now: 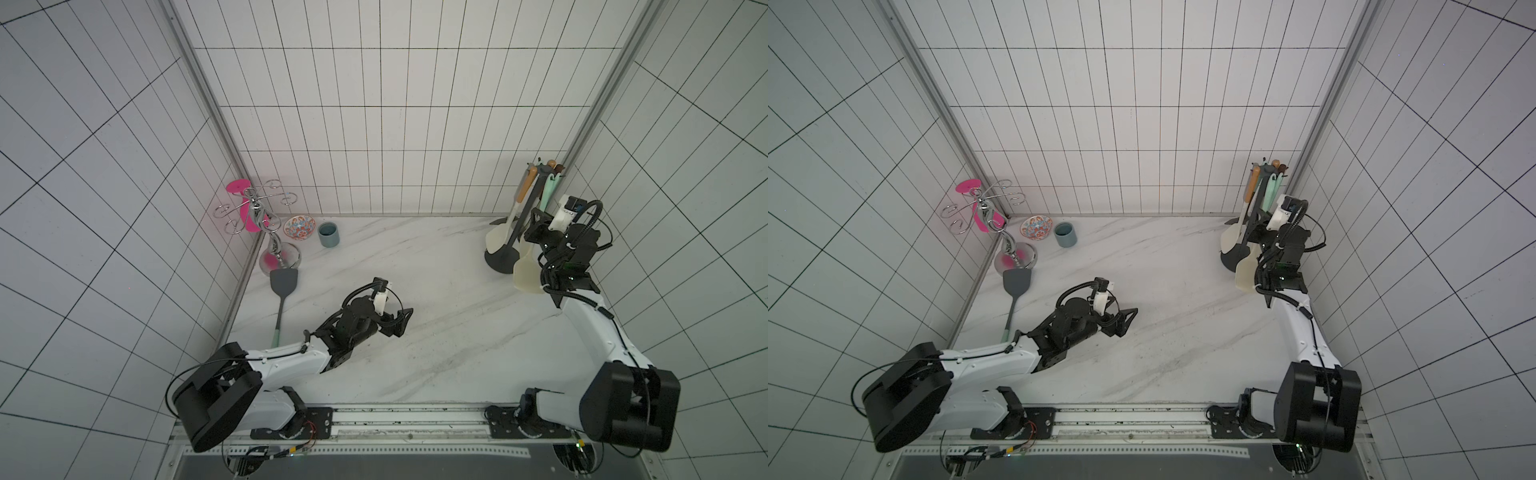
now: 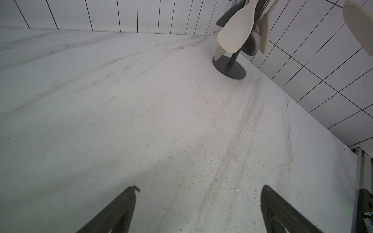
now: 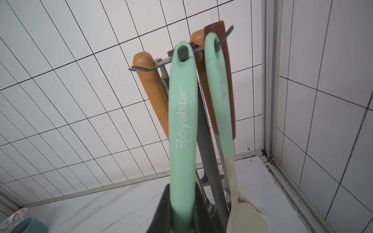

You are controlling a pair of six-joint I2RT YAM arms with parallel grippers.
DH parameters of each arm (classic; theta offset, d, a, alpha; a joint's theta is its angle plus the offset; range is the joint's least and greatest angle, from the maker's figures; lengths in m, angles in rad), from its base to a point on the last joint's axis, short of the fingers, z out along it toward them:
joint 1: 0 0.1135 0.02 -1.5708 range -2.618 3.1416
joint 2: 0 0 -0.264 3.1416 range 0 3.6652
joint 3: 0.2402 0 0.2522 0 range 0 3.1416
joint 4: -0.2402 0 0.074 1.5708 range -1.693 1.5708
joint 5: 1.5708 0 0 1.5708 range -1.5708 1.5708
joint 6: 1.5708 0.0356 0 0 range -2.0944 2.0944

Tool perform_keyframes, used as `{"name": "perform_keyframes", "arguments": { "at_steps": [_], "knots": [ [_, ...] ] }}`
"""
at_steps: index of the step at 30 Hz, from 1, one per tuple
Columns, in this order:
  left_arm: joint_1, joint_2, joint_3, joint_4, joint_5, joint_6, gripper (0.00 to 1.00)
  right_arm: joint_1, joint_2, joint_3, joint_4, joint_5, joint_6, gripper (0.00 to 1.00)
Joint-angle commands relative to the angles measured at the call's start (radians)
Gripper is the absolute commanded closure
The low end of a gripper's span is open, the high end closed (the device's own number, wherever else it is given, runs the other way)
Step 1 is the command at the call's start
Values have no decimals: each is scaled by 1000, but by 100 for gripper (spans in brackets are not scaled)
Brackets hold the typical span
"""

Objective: Take the spatula off the kitchen utensil rack
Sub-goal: Take off the spatula from the rack.

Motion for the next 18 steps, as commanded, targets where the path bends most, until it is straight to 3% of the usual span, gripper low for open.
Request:
{"name": "perform_keyframes", "arguments": {
  "at_steps": [1,9,18],
  "knots": [
    [-2,-12,11,4,-12,11,3,-7,32,-55,197,-77,20,100],
    [-2,-11,10,7,-12,11,3,-53,152,-38,345,-234,134,100],
    [-2,-8,11,7,-14,12,3,-73,208,-17,453,-283,129,100]
  ]
}}
